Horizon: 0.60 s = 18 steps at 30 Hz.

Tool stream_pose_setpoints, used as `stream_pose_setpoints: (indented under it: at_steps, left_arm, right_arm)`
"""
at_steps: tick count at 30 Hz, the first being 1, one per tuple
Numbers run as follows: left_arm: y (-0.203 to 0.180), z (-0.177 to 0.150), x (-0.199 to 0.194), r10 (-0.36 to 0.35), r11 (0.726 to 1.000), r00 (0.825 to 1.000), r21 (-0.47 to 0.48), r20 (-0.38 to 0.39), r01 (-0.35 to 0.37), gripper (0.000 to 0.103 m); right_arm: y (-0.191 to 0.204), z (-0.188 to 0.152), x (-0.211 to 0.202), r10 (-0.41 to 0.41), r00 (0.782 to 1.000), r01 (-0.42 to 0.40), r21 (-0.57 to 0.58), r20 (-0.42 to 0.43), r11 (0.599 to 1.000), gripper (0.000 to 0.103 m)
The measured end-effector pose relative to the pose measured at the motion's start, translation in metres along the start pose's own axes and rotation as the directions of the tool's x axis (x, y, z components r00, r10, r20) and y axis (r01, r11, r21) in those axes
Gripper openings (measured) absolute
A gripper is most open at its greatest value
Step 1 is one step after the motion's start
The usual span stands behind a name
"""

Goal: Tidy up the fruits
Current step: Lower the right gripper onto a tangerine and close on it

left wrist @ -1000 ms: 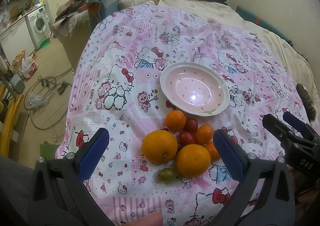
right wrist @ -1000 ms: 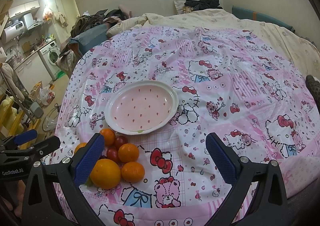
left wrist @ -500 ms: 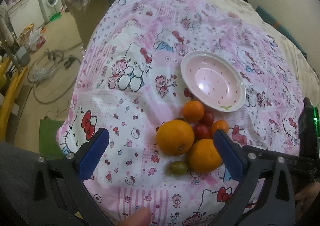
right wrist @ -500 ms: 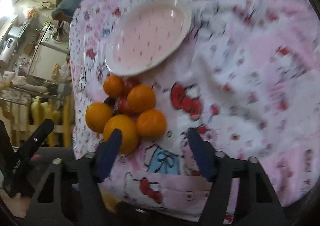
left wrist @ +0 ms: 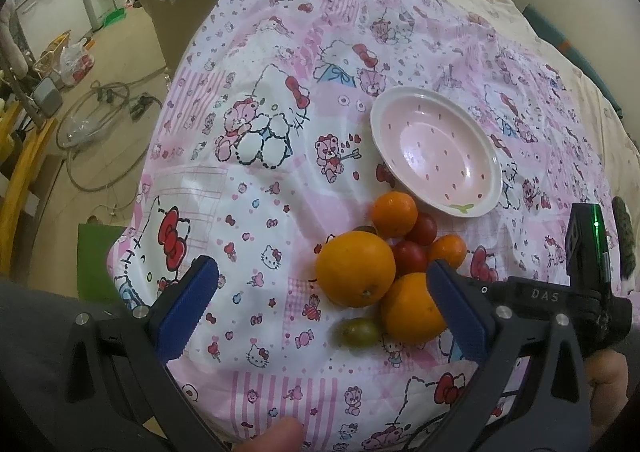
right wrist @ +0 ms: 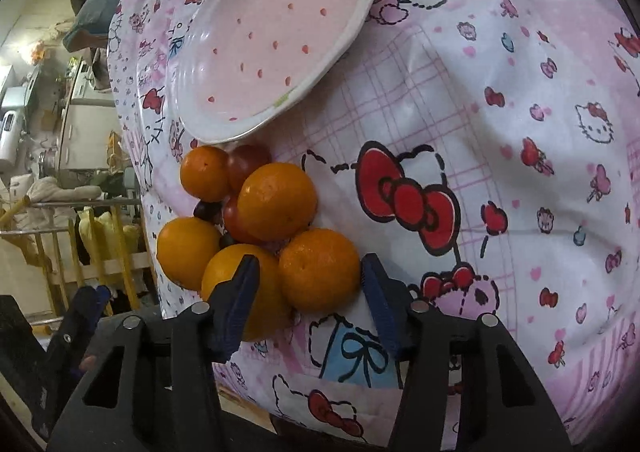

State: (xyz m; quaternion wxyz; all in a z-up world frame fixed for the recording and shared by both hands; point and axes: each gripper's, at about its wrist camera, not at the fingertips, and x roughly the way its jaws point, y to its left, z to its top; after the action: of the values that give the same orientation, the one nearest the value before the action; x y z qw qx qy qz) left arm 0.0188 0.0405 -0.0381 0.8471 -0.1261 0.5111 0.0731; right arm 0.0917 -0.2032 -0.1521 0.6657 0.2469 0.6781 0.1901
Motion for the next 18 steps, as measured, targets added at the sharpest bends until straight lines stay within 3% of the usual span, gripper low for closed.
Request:
stream_pose_setpoints:
  at_steps: [8, 16, 18]
  left_arm:
    - [0.004, 0.001, 0.007, 0.025, 1.0, 0.999, 0.002, -0.023, -0.025, 0.103]
    - [0.019, 0.016, 0.033, 0.001, 0.996, 0.984, -0.093, -0.177, -0.018, 0.102]
    - [0.011, 0.019, 0.041, -0.009, 0.996, 0.978, -0.091, -0.209, -0.011, 0.097]
  right_arm:
    - [0.0, -0.004, -0.012, 0.02, 0.999, -0.019, -0.03, 0.033, 0.999, 0.042]
    - [-0.005, -0.01, -0.058, 0.025, 0.985, -0.016, -0.052, 0.169, 0.999, 0.042]
    - [-0.011, -0.009, -0.065, 0.039, 0.982, -0.033, -0.038, 0.187, 0.999, 0.042]
